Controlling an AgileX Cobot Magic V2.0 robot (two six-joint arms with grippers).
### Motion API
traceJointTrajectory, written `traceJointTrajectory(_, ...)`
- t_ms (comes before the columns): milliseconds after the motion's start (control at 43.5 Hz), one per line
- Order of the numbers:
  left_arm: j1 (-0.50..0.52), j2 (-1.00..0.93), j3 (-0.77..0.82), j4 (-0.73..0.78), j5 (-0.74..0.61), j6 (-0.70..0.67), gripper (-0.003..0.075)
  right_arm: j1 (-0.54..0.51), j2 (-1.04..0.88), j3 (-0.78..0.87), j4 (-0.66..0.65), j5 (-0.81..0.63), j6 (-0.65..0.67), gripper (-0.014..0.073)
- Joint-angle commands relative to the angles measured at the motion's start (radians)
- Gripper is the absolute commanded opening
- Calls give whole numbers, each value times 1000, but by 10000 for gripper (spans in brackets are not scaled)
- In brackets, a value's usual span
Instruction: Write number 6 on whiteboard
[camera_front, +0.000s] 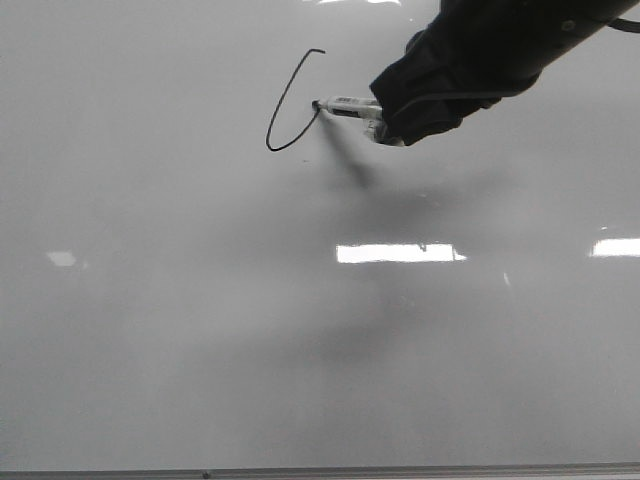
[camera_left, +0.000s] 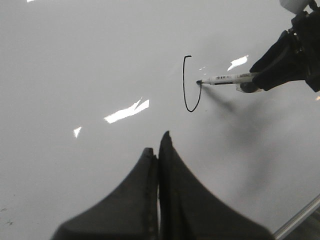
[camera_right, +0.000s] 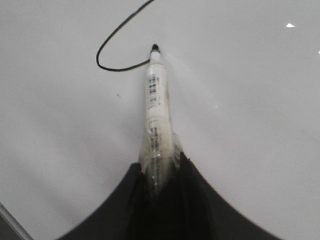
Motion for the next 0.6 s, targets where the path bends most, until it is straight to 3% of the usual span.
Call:
traceJointTrajectory(0,4,4,-29,-14,-84,-10,-20,28,16,-66,-23,-60,2,-60)
traceJointTrajectory(161,4,4,-29,-14,-84,-10,-20,105,12,-77,-69,5,2,-60)
traceJointTrajectory(322,4,4,-29,-14,-74,-10,-20,149,-198,14,-69,39,2,-60)
traceJointTrajectory(437,3,52,-92,17,75,23,-14,165,-296,41,-92,218,-54,-60)
traceJointTrajectory(529,3,140,-165,17,179,132,55,190,-328,41,-97,321,-155,-60)
traceJointTrajectory(575,3,185,-204,13,216,193,127,215,-335,41,-97,349,-206,-60)
